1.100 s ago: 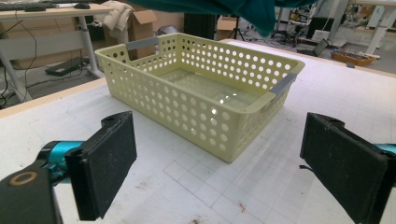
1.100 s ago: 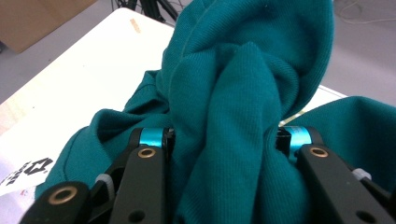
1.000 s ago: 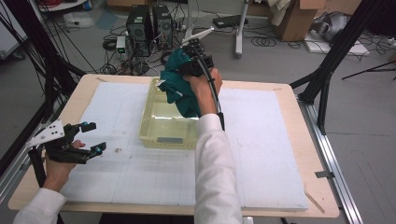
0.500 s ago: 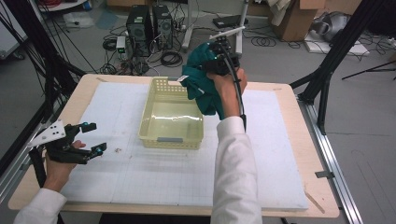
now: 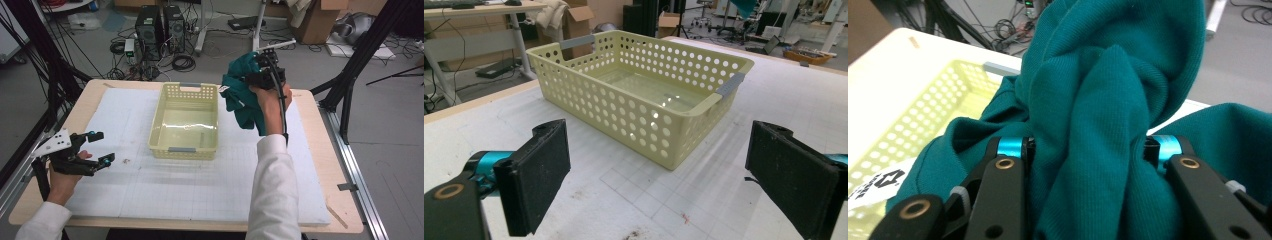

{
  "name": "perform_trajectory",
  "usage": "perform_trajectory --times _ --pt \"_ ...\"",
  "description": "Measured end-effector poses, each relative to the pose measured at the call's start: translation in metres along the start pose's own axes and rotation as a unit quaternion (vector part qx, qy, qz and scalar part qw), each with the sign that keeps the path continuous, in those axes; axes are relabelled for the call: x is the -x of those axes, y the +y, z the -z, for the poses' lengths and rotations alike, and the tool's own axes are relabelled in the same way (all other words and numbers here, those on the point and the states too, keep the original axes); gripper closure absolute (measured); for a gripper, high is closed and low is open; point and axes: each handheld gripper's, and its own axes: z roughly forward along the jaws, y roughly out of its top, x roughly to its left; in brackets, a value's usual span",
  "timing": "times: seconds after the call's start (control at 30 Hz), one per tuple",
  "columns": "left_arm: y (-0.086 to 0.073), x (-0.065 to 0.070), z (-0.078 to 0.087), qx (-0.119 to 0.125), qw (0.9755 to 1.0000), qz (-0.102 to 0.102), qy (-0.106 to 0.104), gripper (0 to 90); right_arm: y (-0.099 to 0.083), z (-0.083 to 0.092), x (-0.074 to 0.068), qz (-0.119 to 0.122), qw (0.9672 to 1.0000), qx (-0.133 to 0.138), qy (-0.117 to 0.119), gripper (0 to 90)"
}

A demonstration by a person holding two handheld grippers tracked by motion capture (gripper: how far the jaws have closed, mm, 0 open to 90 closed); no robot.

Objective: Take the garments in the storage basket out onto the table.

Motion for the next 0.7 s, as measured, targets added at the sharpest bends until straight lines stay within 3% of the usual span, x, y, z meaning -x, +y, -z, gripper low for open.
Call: perform_trajectory --times 0.37,0.7 --pt "0.000 0.000 0.000 0.001 1.0000 0.003 0.000 11.0 -0.035 -0.008 0.034 -0.018 0.9994 -0.020 -0.021 62.0" --pt "-0.001 -0.001 0.000 -0.003 1.0000 0.002 0.002 11.0 -0.065 -0.027 0.052 -0.033 0.9984 -0.038 -0.025 61.4"
